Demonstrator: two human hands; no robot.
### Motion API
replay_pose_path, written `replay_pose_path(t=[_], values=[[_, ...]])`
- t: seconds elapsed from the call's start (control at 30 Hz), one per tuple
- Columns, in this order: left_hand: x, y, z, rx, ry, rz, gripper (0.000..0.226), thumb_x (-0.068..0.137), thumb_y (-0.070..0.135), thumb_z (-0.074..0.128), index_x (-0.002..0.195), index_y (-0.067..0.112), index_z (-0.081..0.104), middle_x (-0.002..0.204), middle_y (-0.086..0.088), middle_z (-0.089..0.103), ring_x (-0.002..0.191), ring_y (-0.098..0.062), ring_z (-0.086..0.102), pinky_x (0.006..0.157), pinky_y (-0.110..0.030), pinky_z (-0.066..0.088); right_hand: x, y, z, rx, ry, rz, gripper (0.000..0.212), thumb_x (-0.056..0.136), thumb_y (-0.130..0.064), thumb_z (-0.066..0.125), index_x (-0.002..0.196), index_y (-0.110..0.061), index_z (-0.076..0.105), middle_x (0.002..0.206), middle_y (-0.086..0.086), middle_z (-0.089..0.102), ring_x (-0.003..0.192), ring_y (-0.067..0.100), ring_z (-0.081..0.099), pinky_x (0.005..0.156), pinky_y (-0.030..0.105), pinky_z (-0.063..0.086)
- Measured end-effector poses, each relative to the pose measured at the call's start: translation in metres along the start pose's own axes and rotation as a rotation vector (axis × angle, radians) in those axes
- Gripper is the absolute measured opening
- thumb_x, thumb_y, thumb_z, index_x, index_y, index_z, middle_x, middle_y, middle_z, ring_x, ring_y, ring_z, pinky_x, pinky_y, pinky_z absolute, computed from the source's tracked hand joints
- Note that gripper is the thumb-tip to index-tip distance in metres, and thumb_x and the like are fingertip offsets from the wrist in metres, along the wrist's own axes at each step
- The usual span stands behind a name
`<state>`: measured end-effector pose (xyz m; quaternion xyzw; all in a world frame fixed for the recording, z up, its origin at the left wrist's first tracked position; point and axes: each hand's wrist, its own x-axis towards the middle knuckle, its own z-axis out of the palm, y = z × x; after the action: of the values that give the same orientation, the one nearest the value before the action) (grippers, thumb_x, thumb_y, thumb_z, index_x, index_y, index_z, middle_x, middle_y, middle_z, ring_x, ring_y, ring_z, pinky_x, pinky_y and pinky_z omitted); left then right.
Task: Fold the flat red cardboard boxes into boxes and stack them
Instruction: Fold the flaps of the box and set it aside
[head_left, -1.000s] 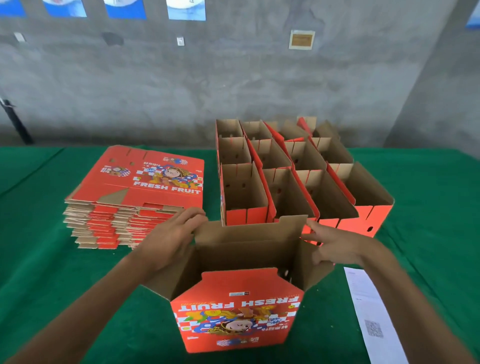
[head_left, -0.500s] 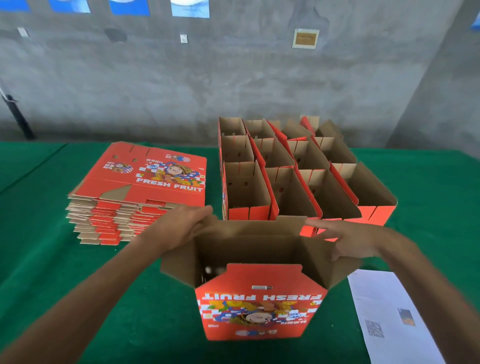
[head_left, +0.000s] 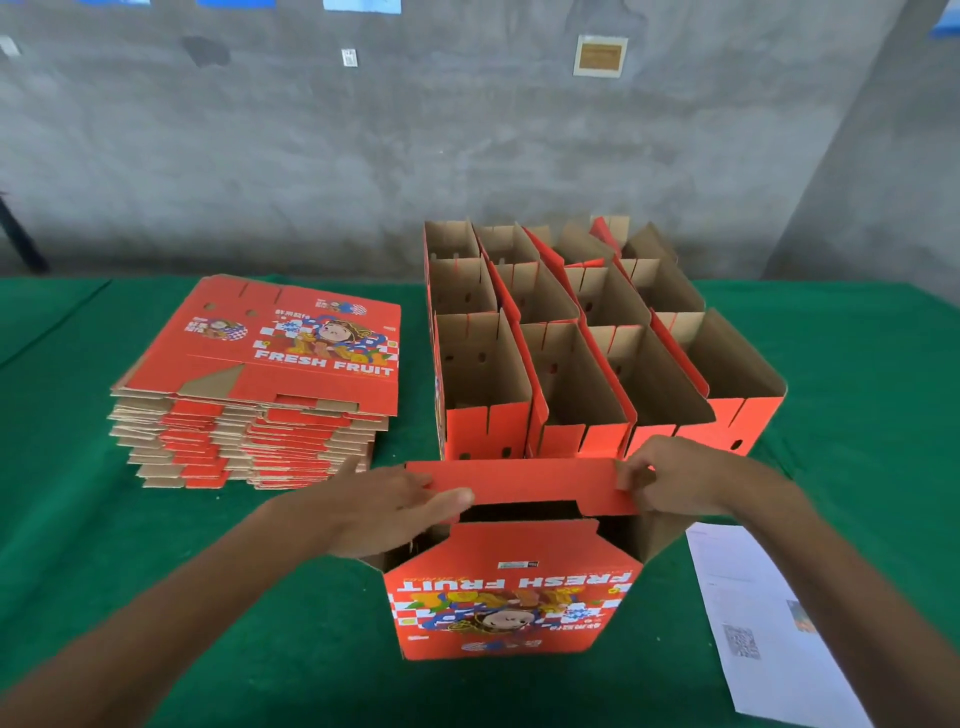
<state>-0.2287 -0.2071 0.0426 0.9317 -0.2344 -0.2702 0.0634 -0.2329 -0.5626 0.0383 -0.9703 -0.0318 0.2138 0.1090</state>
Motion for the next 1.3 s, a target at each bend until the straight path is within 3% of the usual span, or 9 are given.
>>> replay_pose_path(t=[0.07, 0.17, 0.27, 0.37, 0.6, 0.87, 1.03, 1.17, 1.3], values=[[-0.004, -0.007, -0.006, -0.095, -0.038, 0.027, 0.119, 0.068, 0.102, 0.001, 0.158, 0.032, 0.036, 0.167, 0.004, 0.030, 0.149, -0.024, 0.036, 0.120, -0.049, 0.023, 0.002, 0.002, 0.002, -0.008, 0.037, -0.002, 0.029, 0.087, -0.016, 0.055, 0.096, -0.029, 0.079, 0.099, -0.011, 0.074, 0.092, 0.007, 0.065, 0.088, 0.035, 0.059], [0.003, -0.007, 0.002, 0.111, -0.006, 0.030, 0.126, 0.061, 0.108, 0.016, 0.155, 0.028, 0.043, 0.168, 0.007, 0.028, 0.150, -0.020, 0.034, 0.126, -0.055, 0.015, 0.005, 0.002, 0.007, -0.014, 0.062, -0.011, 0.025, 0.087, -0.020, 0.056, 0.092, -0.026, 0.079, 0.090, -0.010, 0.075, 0.085, 0.009, 0.068, 0.084, 0.037, 0.061], [0.014, -0.002, 0.018, 0.164, 0.203, -0.003, 0.101, 0.071, 0.101, 0.016, 0.126, 0.031, 0.064, 0.139, 0.011, 0.057, 0.127, -0.013, 0.051, 0.123, -0.060, 0.018, 0.009, 0.003, 0.010, -0.010, 0.058, -0.029, 0.024, 0.089, -0.021, 0.057, 0.096, -0.029, 0.080, 0.092, -0.015, 0.072, 0.085, 0.006, 0.067, 0.076, 0.025, 0.058], [0.026, 0.001, 0.033, 0.190, 0.354, -0.066, 0.087, 0.076, 0.095, 0.007, 0.115, 0.033, 0.053, 0.128, 0.011, 0.055, 0.124, -0.015, 0.051, 0.121, -0.057, 0.024, 0.007, 0.008, 0.008, 0.071, 0.054, -0.029, 0.030, 0.088, -0.019, 0.056, 0.105, -0.030, 0.078, 0.102, -0.019, 0.068, 0.094, 0.005, 0.063, 0.075, 0.018, 0.050], [0.034, 0.004, 0.056, 0.203, 0.481, -0.114, 0.073, 0.090, 0.086, 0.015, 0.149, 0.046, 0.030, 0.154, 0.014, 0.039, 0.144, -0.017, 0.034, 0.125, -0.057, 0.008, 0.002, 0.012, 0.019, 0.165, 0.218, -0.021, 0.034, 0.082, -0.029, 0.049, 0.103, -0.012, 0.070, 0.103, 0.005, 0.070, 0.095, 0.025, 0.067, 0.084, 0.050, 0.058], [0.010, -0.005, 0.039, -0.477, 0.357, 0.163, 0.078, 0.084, 0.090, -0.007, 0.138, 0.065, 0.043, 0.125, 0.053, 0.045, 0.122, 0.041, 0.011, 0.116, -0.037, -0.028, 0.015, 0.006, 0.018, 0.275, 0.250, 0.150, 0.026, 0.105, -0.051, 0.039, 0.109, -0.027, 0.049, 0.094, 0.013, 0.068, 0.073, 0.013, 0.063, 0.062, 0.033, 0.047], [0.005, 0.002, 0.047, -0.408, 0.235, 0.221, 0.062, 0.094, 0.080, -0.002, 0.141, 0.059, 0.033, 0.147, 0.038, 0.045, 0.139, 0.029, 0.013, 0.117, -0.042, -0.034, 0.010, 0.013, 0.020, 0.233, 0.233, 0.174, 0.029, 0.091, -0.055, 0.069, 0.094, -0.028, 0.057, 0.092, -0.004, 0.066, 0.082, 0.011, 0.062, 0.063, 0.032, 0.047], [0.008, -0.004, 0.050, -0.419, 0.207, 0.104, 0.075, 0.089, 0.083, -0.007, 0.148, 0.063, 0.035, 0.159, 0.033, 0.010, 0.131, 0.024, -0.039, 0.107, -0.040, -0.040, 0.004, 0.009, 0.019, 0.017, 0.299, 0.170, 0.038, 0.082, -0.066, 0.072, 0.086, -0.031, 0.058, 0.088, -0.011, 0.062, 0.081, 0.008, 0.058, 0.064, 0.030, 0.044], [0.013, -0.007, 0.041, -0.237, 0.225, 0.094, 0.064, 0.097, 0.074, 0.008, 0.146, 0.053, 0.043, 0.158, 0.026, 0.038, 0.156, -0.001, 0.011, 0.119, -0.048, -0.029, 0.001, -0.010, 0.022, -0.138, 0.265, 0.102, 0.042, 0.075, -0.073, 0.073, 0.084, -0.032, 0.064, 0.093, -0.009, 0.061, 0.083, 0.012, 0.060, 0.061, 0.029, 0.039]])
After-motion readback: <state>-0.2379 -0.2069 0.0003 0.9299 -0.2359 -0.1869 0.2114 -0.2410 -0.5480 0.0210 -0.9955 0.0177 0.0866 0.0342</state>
